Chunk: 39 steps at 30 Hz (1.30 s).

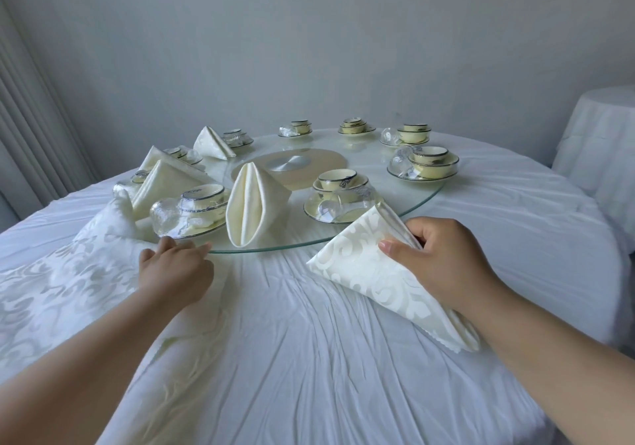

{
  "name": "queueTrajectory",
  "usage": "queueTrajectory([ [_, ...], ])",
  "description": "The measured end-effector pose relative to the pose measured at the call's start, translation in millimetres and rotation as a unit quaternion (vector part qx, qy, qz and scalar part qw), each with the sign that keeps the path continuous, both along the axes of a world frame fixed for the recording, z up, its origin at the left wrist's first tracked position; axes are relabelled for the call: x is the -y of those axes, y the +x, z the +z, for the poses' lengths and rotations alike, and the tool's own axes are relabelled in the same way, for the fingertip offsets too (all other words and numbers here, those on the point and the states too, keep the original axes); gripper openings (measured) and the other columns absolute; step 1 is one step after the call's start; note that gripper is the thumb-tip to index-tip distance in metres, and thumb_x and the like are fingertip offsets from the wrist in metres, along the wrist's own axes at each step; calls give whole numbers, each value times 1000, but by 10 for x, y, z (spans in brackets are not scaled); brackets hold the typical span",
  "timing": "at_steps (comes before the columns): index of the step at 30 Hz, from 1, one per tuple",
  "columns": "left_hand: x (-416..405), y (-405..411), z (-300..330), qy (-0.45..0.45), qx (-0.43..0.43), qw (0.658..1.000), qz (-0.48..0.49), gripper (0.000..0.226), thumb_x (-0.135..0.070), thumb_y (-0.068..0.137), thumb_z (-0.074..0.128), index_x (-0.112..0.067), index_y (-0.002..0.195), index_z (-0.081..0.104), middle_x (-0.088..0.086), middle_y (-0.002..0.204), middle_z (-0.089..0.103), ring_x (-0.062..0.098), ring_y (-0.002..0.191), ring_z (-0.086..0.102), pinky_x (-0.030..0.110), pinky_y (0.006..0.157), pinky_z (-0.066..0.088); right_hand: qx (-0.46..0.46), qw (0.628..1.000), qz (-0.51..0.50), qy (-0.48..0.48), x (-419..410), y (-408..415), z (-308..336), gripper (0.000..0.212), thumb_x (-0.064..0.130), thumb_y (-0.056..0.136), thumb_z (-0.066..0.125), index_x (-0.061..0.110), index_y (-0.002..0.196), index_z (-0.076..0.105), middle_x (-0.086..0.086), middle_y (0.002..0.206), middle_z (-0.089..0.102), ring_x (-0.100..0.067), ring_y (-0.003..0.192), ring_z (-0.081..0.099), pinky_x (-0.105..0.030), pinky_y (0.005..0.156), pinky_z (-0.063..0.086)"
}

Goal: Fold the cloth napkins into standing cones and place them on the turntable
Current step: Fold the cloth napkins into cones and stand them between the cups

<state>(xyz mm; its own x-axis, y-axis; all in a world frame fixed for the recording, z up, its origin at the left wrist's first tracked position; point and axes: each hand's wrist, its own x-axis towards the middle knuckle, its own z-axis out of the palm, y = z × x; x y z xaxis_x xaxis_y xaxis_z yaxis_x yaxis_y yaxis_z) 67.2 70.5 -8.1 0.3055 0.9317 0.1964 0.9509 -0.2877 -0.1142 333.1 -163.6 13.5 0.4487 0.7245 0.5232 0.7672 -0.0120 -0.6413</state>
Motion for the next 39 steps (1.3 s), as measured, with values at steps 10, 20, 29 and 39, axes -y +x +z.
queueTrajectory([
  [10, -143, -224, 175, 40, 169, 984, 35, 49, -22, 94, 36, -20, 142, 41, 7, 146, 44, 27, 136, 29, 46, 105, 26, -2, 1000, -5, 12, -60, 40, 27, 51, 35, 80, 70, 9, 58, 33, 2, 55, 26, -15, 55, 23, -32, 52, 20],
  [20, 735, 646, 213, 112, 304, 900, -292, 56, -43, 93, 30, -10, 129, 57, 7, 134, 56, 24, 125, 47, 23, 104, 28, 9, 995, -91, 36, -180, 292, 312, 43, 32, 81, 70, 11, 57, 41, -4, 54, 32, -19, 53, 28, -32, 51, 21],
  [29, 825, 1145, -105, -37, 104, 920, -375, 50, -29, 102, 33, -12, 149, 31, 4, 157, 24, 15, 146, 15, 22, 115, 11, 5, 989, -148, 12, -933, 377, 483, 42, 34, 85, 65, 7, 60, 44, -4, 56, 45, -27, 60, 45, -27, 46, 25],
  [39, 624, 1066, -176, -39, 86, 933, -347, 74, -33, 78, 21, -13, 149, 28, 0, 147, 39, 17, 136, 30, 28, 109, 31, -12, 991, -129, -34, -1876, 174, 344, 38, 29, 89, 58, 18, 60, 36, 1, 64, 47, -28, 71, 48, -26, 62, 31],
])
